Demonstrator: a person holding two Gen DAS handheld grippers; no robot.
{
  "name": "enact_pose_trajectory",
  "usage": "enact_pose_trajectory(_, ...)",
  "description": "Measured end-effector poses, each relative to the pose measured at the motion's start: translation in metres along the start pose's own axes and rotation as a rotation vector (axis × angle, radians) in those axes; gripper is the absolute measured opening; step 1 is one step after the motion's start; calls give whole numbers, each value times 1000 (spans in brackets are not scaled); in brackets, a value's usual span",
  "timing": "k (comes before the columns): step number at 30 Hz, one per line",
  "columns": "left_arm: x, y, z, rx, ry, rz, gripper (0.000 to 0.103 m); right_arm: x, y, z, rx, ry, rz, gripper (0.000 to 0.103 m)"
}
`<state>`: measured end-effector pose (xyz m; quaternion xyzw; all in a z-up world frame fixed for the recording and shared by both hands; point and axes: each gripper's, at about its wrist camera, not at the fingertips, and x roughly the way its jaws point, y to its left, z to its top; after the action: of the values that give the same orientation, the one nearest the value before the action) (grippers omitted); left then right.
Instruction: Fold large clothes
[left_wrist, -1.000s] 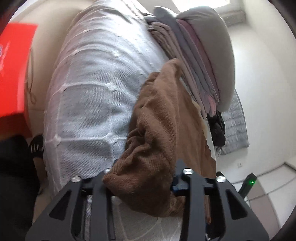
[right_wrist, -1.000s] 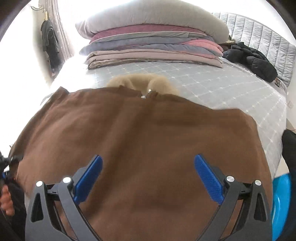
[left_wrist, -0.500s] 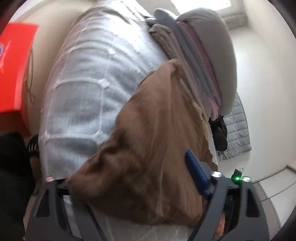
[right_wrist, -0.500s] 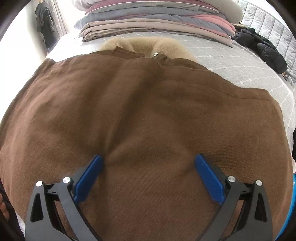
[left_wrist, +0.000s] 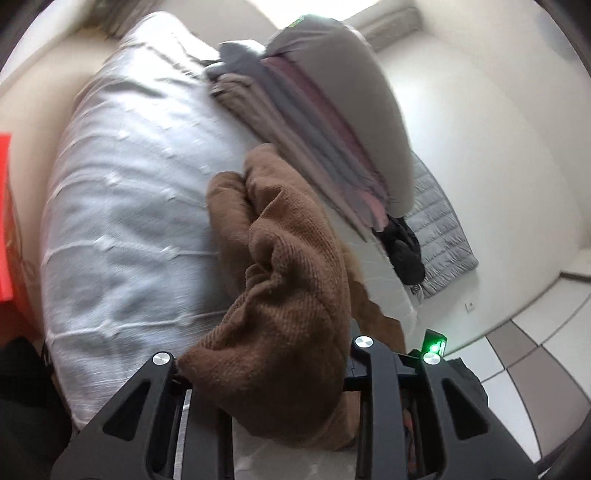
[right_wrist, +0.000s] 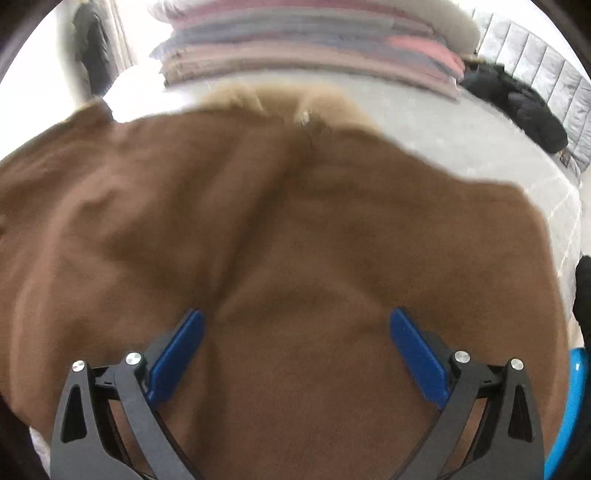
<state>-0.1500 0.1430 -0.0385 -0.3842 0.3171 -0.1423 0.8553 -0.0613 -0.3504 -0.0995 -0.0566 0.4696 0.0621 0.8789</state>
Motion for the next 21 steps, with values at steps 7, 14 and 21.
enact_pose_trajectory(7,7,-55,7,123,7,-21,23,6,28,-31,-175,119,-9,97)
enact_pose_trajectory(14,18,-131,-5,258,14,-67,23,-13,12,-24,-74,62,117,97)
enact_pose_trajectory(21,46,-220,-45,416,73,-154,23,-30,-42,-27,216,26,460,97)
